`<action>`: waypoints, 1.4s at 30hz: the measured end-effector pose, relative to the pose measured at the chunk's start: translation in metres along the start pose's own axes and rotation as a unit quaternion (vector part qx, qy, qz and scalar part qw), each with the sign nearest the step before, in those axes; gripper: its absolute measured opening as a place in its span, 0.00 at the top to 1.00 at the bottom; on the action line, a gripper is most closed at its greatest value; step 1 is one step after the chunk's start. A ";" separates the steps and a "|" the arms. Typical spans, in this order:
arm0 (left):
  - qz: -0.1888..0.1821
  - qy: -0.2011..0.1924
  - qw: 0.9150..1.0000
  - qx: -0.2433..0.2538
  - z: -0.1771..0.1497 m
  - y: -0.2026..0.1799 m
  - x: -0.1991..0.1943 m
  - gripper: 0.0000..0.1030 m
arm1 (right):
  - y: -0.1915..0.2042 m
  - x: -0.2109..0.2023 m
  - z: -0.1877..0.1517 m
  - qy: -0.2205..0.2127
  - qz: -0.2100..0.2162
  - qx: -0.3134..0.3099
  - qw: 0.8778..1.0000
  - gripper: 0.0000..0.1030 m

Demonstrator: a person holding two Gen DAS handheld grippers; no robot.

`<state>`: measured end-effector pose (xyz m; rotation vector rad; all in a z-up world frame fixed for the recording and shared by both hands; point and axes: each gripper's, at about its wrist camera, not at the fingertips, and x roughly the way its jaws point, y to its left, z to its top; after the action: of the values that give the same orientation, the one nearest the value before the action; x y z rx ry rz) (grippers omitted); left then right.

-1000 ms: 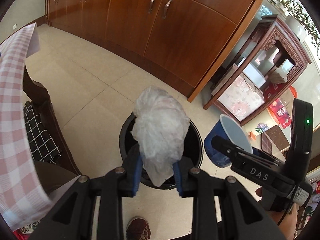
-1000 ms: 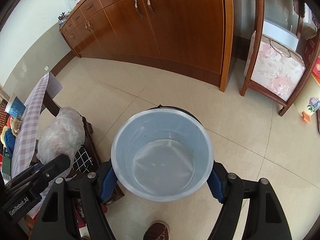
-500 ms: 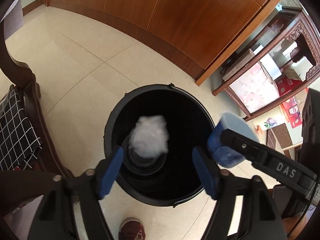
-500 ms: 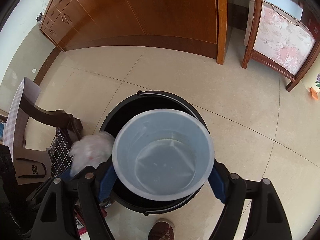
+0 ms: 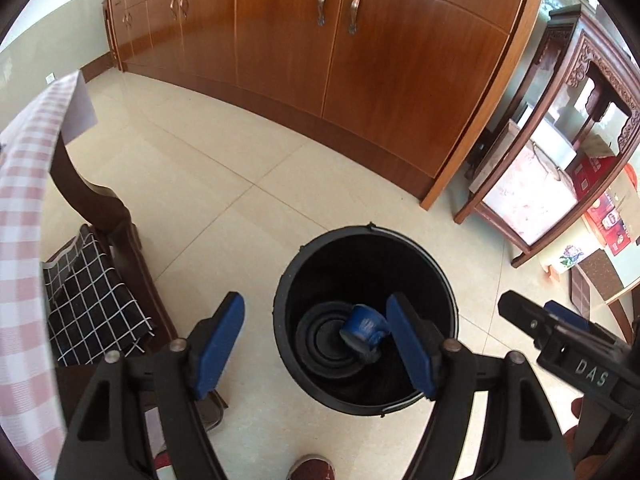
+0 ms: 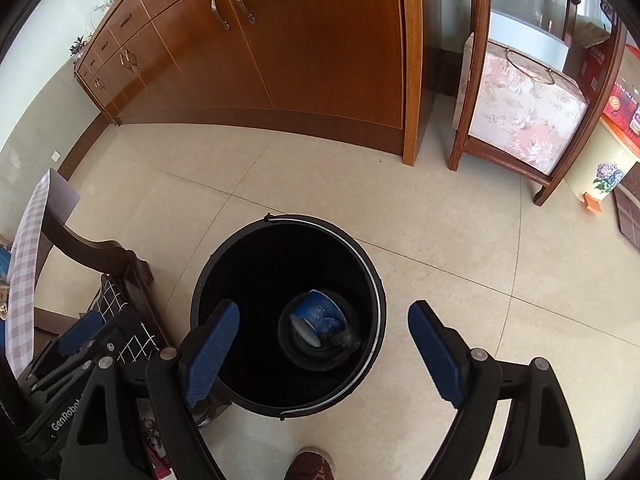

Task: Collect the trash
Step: 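Open both grippers to drop the bowl and bag into the bin, then move both grippers back toward the table items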

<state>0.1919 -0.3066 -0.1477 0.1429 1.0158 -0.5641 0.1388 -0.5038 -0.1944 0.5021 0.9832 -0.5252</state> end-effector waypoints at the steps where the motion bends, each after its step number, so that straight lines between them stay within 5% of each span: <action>1: -0.002 -0.005 1.000 -0.002 0.002 0.002 -0.006 0.27 | 0.002 -0.007 -0.001 -0.005 0.001 -0.004 1.000 0.15; 15: 0.014 -0.073 0.997 -0.014 -0.009 0.030 -0.100 0.27 | 0.038 -0.107 -0.028 -0.071 0.031 -0.042 0.996 0.14; 29: 0.053 -0.131 0.988 -0.058 -0.042 0.082 -0.184 0.27 | 0.115 -0.173 -0.058 -0.117 0.112 -0.115 0.980 0.14; 42: 0.171 -0.151 0.960 -0.163 -0.109 0.195 -0.236 0.27 | 0.228 -0.190 -0.114 -0.107 0.203 -0.228 0.946 0.14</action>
<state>0.1135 -0.0114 -0.0360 -0.0601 0.7495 -0.0912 0.1215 -0.2234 -0.0455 0.2131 0.7333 0.0262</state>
